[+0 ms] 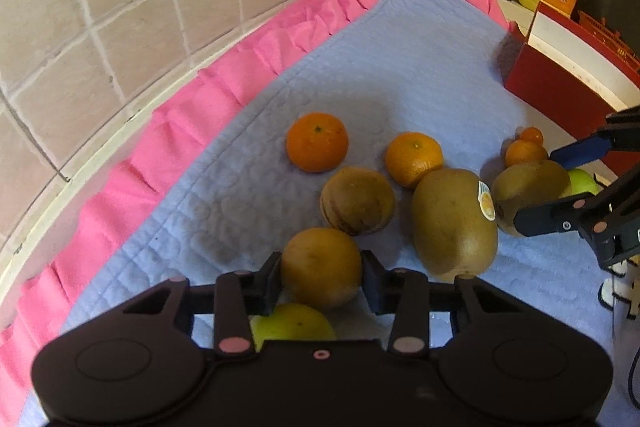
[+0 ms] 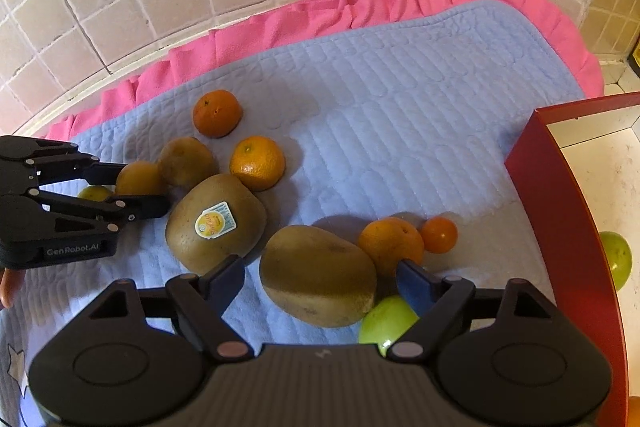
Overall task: Organize fruits
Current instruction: 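Grasp the brown pear with the right tool while the left tool grasps a yellow pear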
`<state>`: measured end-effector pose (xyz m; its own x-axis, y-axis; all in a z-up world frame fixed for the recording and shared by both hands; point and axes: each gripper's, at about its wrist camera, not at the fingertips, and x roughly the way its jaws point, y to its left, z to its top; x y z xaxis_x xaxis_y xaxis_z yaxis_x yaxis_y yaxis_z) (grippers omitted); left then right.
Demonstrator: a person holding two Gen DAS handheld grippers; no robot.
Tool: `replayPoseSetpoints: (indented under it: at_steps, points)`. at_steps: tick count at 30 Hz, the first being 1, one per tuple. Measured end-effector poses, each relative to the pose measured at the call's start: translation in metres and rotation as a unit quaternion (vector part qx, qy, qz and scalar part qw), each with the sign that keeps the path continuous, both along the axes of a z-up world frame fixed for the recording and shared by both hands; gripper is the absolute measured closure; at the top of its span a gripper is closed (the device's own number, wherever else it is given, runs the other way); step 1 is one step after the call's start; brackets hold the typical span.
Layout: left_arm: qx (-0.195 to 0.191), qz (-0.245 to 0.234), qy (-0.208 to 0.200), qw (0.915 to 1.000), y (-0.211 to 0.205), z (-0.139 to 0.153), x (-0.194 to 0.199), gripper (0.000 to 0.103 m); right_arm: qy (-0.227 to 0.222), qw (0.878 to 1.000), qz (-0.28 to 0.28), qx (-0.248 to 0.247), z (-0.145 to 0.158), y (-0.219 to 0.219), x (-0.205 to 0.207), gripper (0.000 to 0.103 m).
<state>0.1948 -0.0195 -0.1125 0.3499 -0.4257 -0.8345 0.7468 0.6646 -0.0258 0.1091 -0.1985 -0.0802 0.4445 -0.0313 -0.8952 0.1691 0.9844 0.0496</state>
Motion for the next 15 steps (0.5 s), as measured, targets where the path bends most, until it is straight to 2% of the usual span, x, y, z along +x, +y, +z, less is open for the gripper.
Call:
replayPoseSetpoints:
  at_steps: [3, 5, 8, 10, 15]
  points:
    - [-0.005, 0.014, 0.0, 0.9999, -0.001, -0.001, 0.0, 0.055, -0.004, 1.0, -0.002, -0.004, 0.001, -0.001, -0.001, 0.022]
    - [-0.005, 0.019, -0.004, 0.9998, -0.001, -0.001, -0.002, 0.055, -0.007, 1.0, -0.002, -0.014, 0.002, 0.0, -0.002, 0.029]
    - [-0.018, 0.039, -0.002, 0.9991, 0.003, 0.002, -0.003, 0.055, -0.012, 1.0, 0.005, -0.02, 0.004, 0.002, -0.003, 0.031]
    - [-0.036, 0.053, 0.002, 0.9979, 0.009, 0.005, -0.005, 0.055, -0.016, 1.0, 0.01, -0.013, 0.006, 0.001, -0.005, 0.039]
    - [-0.052, 0.071, -0.007, 0.9961, 0.013, 0.018, -0.016, 0.056, -0.023, 1.0, 0.013, -0.001, 0.008, -0.001, -0.01, 0.04]
